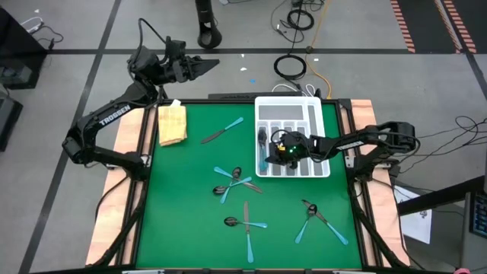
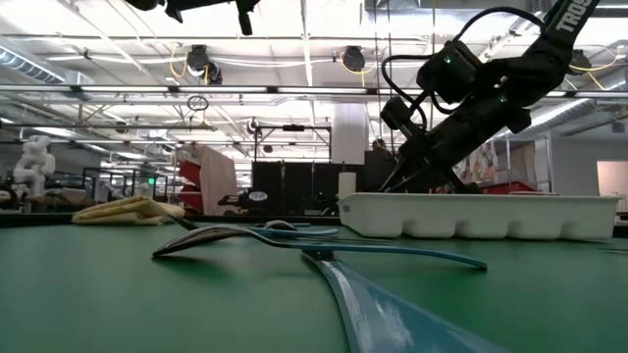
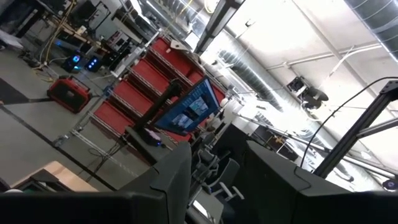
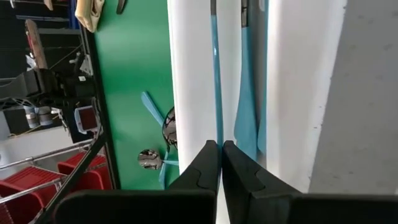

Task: Sort silverware
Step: Put the blue fork into the silverware organizer

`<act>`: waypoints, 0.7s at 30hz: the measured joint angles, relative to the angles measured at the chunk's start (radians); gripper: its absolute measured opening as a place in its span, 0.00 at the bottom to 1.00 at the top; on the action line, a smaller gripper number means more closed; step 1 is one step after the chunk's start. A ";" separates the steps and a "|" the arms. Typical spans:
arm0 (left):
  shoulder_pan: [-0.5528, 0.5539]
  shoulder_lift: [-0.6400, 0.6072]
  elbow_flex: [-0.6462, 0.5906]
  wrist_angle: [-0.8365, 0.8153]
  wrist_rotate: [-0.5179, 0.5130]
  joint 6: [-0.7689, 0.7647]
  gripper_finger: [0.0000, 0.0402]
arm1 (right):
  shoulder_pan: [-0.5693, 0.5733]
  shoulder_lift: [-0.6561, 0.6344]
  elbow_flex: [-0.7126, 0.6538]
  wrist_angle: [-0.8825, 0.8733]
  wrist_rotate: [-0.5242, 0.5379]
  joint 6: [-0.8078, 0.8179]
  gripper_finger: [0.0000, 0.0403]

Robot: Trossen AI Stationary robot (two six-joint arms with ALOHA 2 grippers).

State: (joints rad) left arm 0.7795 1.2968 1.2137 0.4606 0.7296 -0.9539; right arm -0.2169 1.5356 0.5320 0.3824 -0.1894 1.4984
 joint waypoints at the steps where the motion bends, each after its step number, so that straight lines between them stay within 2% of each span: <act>1: 0.000 0.000 0.000 0.000 0.000 0.000 0.38 | 0.000 0.000 0.000 0.000 0.000 0.001 0.00; 5: 0.000 0.000 0.000 0.000 0.000 0.000 0.38 | 0.000 0.000 0.000 0.000 -0.001 0.009 0.00; 9: 0.000 0.000 0.000 0.000 0.000 0.001 0.38 | -0.005 0.000 0.008 -0.014 -0.047 0.004 0.00; 21: 0.000 0.000 0.000 0.000 0.000 0.001 0.38 | -0.020 0.000 0.045 -0.067 -0.048 -0.027 0.00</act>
State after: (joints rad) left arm 0.7795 1.2968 1.2137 0.4603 0.7296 -0.9527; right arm -0.2371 1.5356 0.5773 0.3157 -0.2375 1.4714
